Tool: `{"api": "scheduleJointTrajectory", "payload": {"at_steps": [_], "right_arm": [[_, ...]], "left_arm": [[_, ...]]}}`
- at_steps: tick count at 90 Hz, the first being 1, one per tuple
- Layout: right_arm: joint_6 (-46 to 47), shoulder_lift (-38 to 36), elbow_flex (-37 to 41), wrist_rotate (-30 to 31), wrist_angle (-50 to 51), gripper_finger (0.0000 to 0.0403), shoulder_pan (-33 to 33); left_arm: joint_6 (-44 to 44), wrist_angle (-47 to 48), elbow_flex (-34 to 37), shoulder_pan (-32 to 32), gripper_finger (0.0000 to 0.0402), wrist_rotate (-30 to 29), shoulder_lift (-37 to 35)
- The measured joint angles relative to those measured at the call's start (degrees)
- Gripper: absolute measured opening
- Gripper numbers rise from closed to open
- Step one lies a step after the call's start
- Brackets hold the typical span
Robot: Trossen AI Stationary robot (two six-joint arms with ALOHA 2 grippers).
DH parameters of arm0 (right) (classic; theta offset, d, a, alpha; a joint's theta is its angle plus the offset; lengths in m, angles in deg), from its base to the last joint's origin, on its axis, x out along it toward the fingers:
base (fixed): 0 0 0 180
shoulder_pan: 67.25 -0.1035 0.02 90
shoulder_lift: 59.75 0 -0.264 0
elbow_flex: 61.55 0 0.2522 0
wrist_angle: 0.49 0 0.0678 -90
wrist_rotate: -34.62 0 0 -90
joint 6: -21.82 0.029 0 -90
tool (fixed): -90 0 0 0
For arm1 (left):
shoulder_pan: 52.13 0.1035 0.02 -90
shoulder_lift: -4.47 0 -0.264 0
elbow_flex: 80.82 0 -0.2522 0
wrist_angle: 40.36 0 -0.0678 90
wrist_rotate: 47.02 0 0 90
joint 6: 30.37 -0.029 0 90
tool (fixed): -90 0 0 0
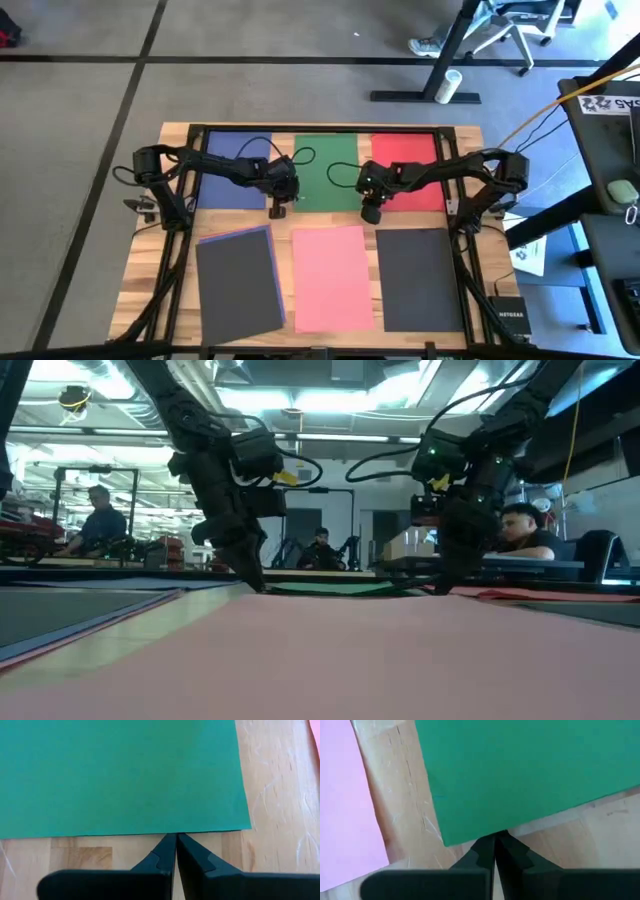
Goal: Organize paper
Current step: Stack the green paper on top of the other green paper
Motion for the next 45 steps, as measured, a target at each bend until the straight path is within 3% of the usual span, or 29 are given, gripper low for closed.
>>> {"api": "scheduleJointTrajectory", "payload": {"at_steps": [45], "right_arm": [[-0.6,-0.6,-0.2,-0.8,3.0,0.0000,0.0]], "left_arm": [[0.0,0.7,0.0,0.0,0.0000,0.0,0.0]]}}
